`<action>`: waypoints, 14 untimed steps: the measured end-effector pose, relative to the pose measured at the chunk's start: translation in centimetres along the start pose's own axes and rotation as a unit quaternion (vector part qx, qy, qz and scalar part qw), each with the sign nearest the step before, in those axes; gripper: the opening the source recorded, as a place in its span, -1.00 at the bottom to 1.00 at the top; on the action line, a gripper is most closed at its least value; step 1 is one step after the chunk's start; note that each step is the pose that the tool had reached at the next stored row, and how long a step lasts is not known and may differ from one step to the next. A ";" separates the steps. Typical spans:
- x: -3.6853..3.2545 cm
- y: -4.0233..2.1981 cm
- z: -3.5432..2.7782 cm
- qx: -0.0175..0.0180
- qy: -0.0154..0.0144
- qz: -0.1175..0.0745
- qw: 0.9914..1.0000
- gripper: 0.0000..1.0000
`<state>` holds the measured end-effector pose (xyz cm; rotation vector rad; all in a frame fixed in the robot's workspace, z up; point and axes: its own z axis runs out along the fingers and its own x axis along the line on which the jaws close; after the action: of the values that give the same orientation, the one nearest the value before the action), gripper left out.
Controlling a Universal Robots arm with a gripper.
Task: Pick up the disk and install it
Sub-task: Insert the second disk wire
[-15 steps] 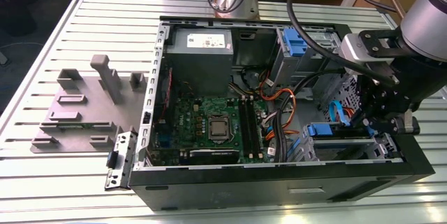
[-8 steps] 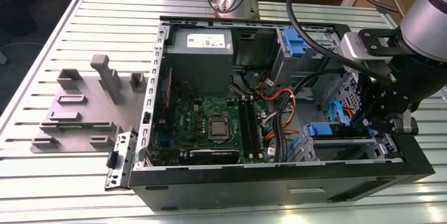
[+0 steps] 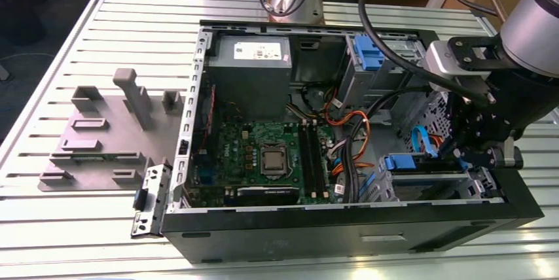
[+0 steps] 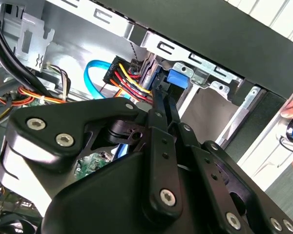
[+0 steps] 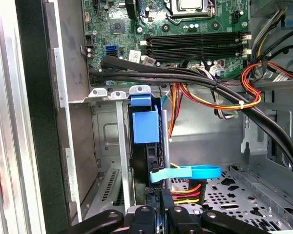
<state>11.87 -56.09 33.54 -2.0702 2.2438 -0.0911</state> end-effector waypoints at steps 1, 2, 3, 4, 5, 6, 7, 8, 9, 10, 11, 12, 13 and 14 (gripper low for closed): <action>0.00 0.01 0.00 0.000 0.000 0.000 1.000 -0.68; 0.01 0.03 0.00 0.000 0.000 -0.001 1.000 -0.68; 0.01 0.04 0.01 0.000 0.000 -0.001 1.000 -0.68; 0.00 0.05 0.03 0.000 0.000 -0.002 1.000 -0.68; 0.01 0.08 0.08 0.001 0.000 -0.002 1.000 -0.68; 0.01 0.08 0.12 0.001 0.000 -0.003 1.000 -0.68; 0.01 0.09 0.15 0.001 0.000 -0.003 1.000 -0.68; 0.01 0.10 0.18 0.001 0.000 -0.003 1.000 -0.68; 0.02 0.10 0.19 0.001 0.000 -0.004 1.000 -0.68; 0.02 0.10 0.20 0.001 0.000 -0.004 1.000 -0.68; 0.02 0.10 0.21 0.001 0.000 -0.004 1.000 -0.68; 0.01 0.10 0.21 0.001 0.000 -0.004 1.000 -0.68; 0.01 0.10 0.21 0.001 0.000 -0.004 1.000 -0.68; 0.01 0.10 0.21 0.001 -0.001 -0.004 1.000 -0.68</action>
<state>11.79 -56.09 33.32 -2.0783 2.2343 -0.0919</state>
